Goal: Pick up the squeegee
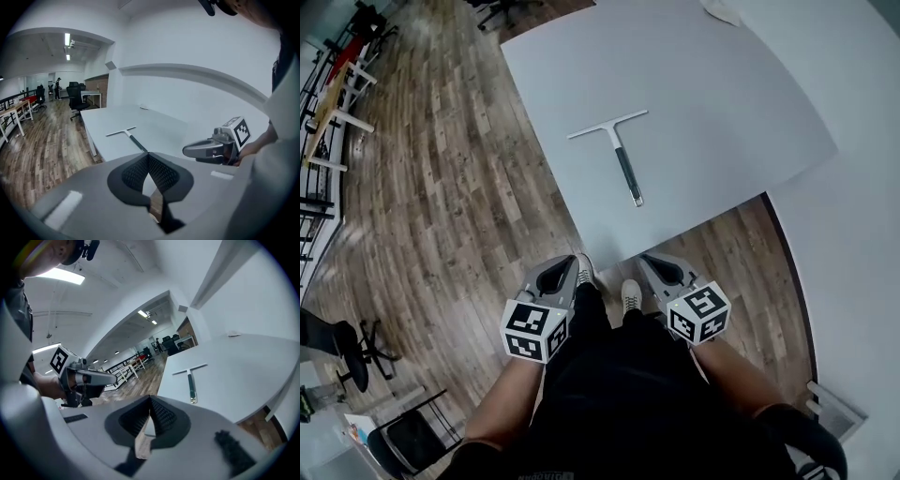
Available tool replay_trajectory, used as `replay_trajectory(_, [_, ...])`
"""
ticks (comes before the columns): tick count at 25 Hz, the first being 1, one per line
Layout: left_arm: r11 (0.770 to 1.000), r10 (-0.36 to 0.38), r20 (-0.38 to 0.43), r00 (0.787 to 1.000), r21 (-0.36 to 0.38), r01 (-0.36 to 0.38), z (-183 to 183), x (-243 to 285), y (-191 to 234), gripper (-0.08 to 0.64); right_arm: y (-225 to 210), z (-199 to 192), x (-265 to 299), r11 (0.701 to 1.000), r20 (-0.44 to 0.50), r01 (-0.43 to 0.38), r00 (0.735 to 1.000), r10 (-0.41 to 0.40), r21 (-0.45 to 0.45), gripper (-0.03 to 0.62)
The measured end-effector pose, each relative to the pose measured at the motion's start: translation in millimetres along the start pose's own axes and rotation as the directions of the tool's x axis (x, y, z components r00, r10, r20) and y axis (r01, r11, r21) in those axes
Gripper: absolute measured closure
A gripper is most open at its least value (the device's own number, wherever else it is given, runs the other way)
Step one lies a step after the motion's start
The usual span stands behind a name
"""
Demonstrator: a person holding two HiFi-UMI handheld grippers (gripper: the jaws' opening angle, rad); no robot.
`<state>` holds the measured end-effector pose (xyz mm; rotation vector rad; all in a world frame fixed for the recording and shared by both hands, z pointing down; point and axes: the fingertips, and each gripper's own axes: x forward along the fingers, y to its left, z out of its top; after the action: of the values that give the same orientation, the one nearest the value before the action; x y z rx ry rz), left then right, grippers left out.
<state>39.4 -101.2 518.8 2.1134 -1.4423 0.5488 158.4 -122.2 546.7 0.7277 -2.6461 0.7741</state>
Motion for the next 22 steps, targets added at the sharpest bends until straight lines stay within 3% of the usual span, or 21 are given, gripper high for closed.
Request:
replay_trajectory(12, [0.987, -0.14, -0.009, 0.99, 0.082, 0.14, 33.8, 32.5, 32.8, 0.554, -13.2, 30.0, 32.5, 0.991, 0.018, 0.133, 0.991, -0.134, 0.032, 0.586])
replay_trajectory(22, [0.969, -0.228, 0.012, 0.973, 0.104, 0.226, 58.6, 41.2, 107.7, 0.554, -16.4, 66.1, 79.3, 0.952, 0.021, 0.305, 0.952, -0.306, 0.025, 0.586])
